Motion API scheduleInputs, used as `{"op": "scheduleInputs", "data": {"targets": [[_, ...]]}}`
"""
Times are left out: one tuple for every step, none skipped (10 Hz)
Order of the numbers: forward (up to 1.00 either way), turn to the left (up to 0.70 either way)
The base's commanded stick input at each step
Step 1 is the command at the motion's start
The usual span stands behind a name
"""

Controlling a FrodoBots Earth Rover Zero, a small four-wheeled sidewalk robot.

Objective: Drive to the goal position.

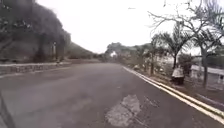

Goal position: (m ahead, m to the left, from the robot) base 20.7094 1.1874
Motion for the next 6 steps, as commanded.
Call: {"op": "scheduleInputs", "data": {"targets": [[0.70, 0.00], [0.70, 0.00], [0.70, 0.00], [0.70, 0.00], [0.70, 0.00], [0.70, 0.00]]}}
